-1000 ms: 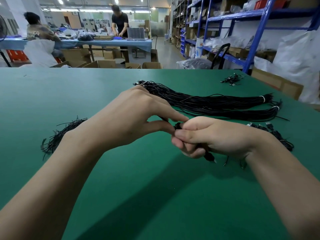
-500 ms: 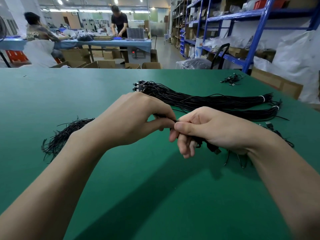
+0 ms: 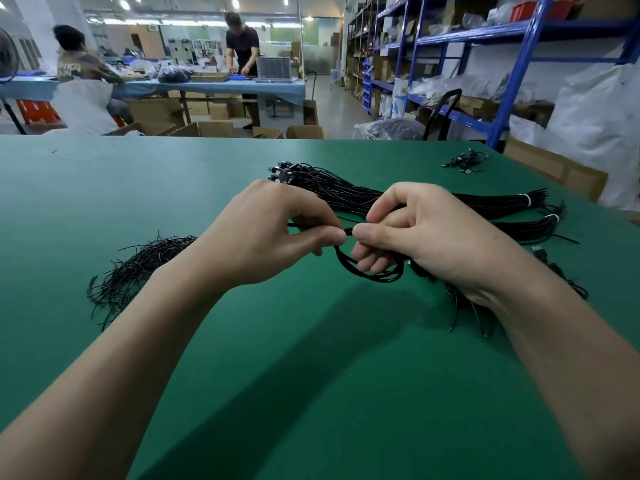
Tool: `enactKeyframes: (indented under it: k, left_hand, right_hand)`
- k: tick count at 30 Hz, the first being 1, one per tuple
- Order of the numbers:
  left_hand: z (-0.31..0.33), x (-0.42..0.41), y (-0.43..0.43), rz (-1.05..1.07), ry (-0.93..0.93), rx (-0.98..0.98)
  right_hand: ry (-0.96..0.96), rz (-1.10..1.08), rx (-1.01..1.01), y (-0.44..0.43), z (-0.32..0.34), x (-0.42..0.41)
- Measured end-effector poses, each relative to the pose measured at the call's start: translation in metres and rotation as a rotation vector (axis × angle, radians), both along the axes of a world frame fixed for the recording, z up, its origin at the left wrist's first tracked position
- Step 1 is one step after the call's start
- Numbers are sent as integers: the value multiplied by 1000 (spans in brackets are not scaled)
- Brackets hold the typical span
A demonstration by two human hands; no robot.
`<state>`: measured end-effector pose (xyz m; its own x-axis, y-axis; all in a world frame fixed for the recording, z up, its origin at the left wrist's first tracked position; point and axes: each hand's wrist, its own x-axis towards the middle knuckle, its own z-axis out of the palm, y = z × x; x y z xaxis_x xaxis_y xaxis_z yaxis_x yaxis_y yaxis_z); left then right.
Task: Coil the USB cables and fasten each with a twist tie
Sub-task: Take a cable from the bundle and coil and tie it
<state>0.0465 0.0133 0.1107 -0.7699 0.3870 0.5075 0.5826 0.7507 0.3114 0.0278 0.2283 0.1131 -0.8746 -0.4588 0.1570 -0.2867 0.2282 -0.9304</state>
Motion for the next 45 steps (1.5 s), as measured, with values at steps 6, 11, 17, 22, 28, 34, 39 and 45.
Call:
enactKeyframes:
  k: [6, 11, 17, 22, 28, 34, 39, 45]
  left_hand:
    - [-2, -3, -6, 169, -47, 49]
    - [-5, -7, -7, 364, 100, 98]
    - [-14, 4, 24, 372, 291, 106]
    - [-30, 12, 50, 368, 426, -10]
    - [-37, 16, 57, 389, 533, -57]
    - [-43, 15, 59, 407, 563, -112]
    - [-38, 14, 58, 384, 350, 17]
    - [-33, 3, 48, 201, -97, 530]
  right_hand:
    - [533, -399, 104, -1, 0, -2]
    - [274, -416, 26, -1, 0, -4]
    - [-559, 58, -309, -32, -29, -1]
    - [-547, -133, -749, -37, -32, -7]
    - [-391, -153, -790, -37, -34, -2]
    - [-247, -222, -664, -35, -44, -8]
    - [23, -366, -476, -26, -47, -15]
    - [336, -326, -109, -28, -46, -6]
